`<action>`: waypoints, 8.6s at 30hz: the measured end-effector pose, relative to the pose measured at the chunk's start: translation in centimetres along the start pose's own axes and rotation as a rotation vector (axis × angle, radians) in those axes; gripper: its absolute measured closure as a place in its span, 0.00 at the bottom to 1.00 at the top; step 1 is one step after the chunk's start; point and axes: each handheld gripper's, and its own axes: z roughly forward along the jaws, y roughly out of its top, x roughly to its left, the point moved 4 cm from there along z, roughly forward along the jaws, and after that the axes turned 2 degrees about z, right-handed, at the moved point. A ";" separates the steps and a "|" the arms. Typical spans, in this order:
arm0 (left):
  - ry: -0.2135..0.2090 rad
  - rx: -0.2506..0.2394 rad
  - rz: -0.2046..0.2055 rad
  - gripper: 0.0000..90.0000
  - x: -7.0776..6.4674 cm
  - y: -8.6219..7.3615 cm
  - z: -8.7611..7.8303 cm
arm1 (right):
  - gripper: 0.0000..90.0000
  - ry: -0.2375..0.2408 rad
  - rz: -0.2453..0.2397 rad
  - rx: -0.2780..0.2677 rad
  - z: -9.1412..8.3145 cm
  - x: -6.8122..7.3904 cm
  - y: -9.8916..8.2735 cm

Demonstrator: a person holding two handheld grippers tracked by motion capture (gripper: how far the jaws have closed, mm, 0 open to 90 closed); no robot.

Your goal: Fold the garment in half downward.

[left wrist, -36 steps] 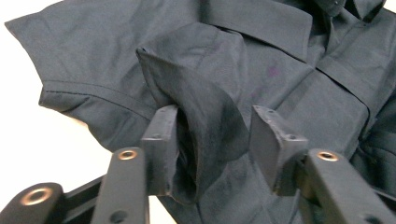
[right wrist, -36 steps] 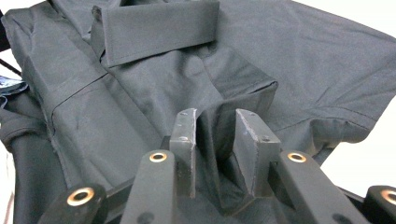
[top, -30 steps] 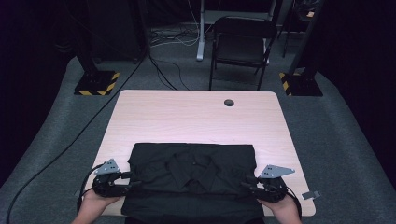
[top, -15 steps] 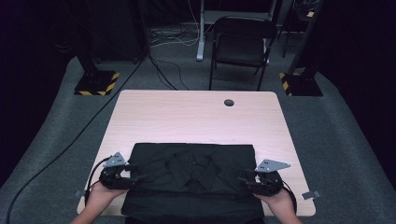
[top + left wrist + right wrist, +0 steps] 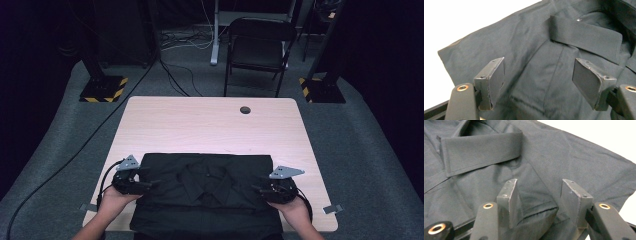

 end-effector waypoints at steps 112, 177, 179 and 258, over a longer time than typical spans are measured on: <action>0.023 0.123 -0.053 0.40 8.5 4.2 7.8 | 0.63 -0.029 0.133 0.106 7.1 -9.8 4.0; -0.053 0.117 0.131 0.95 2.8 0.5 1.2 | 0.97 0.102 -0.024 0.094 -0.4 -3.7 0.1; -0.057 0.124 0.133 0.95 2.7 0.0 1.3 | 0.97 0.105 -0.019 0.103 -0.3 -3.6 -0.3; -0.002 0.161 0.130 0.35 -2.3 2.0 9.1 | 0.55 -0.132 0.109 0.134 -0.9 -7.6 -4.8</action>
